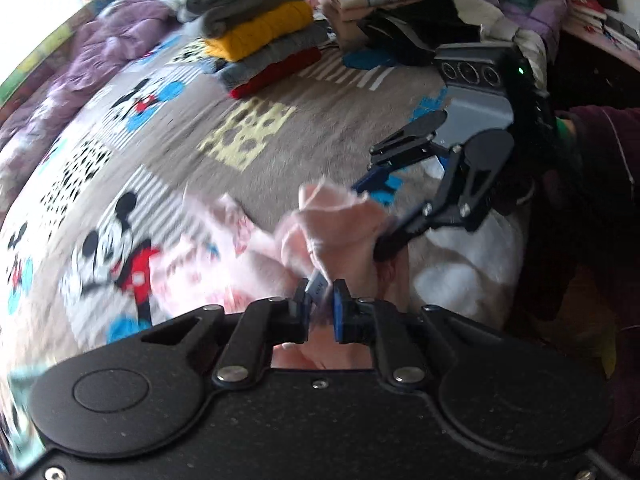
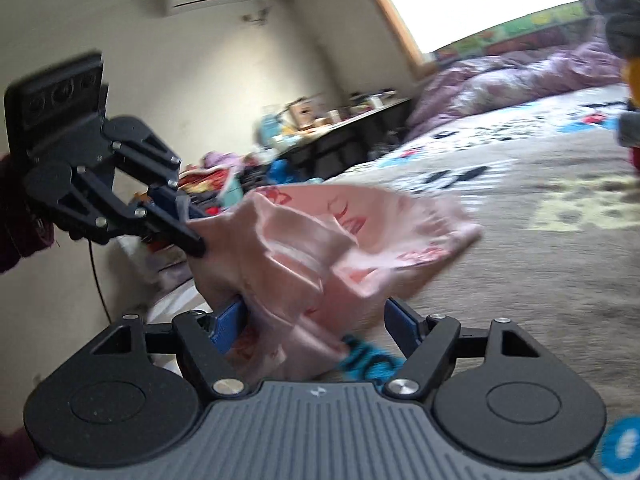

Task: Fold clothes
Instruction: 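Lift the pink garment with both grippers and shake it open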

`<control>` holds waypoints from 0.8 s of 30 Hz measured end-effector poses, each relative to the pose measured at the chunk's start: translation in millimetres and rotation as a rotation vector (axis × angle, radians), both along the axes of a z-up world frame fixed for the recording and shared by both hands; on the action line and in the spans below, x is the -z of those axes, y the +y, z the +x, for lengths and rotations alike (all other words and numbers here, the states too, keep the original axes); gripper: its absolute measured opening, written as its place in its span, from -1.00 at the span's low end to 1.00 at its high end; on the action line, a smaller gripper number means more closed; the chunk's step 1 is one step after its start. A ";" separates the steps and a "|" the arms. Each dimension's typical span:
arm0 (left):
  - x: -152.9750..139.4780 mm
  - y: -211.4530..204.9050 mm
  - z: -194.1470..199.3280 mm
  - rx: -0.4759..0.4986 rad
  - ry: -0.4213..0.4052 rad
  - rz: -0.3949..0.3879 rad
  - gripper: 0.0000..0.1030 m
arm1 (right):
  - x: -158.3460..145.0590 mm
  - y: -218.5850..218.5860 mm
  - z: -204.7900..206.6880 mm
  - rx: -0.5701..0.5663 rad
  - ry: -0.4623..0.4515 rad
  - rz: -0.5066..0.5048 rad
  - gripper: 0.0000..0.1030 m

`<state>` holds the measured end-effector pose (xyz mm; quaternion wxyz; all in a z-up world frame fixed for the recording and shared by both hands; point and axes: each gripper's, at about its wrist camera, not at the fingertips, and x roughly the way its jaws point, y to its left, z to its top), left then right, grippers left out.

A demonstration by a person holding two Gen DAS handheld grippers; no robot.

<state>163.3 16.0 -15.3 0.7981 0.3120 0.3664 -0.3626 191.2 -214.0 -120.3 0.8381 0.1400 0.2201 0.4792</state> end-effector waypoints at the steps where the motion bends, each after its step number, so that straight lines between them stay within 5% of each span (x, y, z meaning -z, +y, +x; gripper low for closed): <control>1: 4.9 7.4 -9.2 -0.020 -0.008 -0.013 -0.83 | -2.6 4.2 -5.5 -0.023 -0.011 -0.002 0.46; 5: 29.1 27.1 -32.8 -0.121 -0.029 -0.046 -0.81 | -11.9 24.9 -33.9 -0.119 -0.065 -0.031 0.46; 10: 46.4 43.0 -55.3 -0.208 -0.073 -0.108 -0.03 | -19.9 50.4 -74.9 -0.229 -0.091 -0.078 0.46; 17: 46.8 46.3 -71.8 -0.199 -0.150 -0.148 -0.03 | -29.2 61.8 -115.6 -0.256 -0.129 -0.108 0.47; 23: 61.5 28.4 -83.8 -0.073 -0.239 -0.057 -0.04 | -27.3 66.5 -124.0 -0.220 -0.136 -0.150 0.47; 24: 64.6 26.7 -83.5 -0.069 -0.237 -0.058 -0.17 | -27.6 68.1 -124.0 -0.217 -0.138 -0.154 0.47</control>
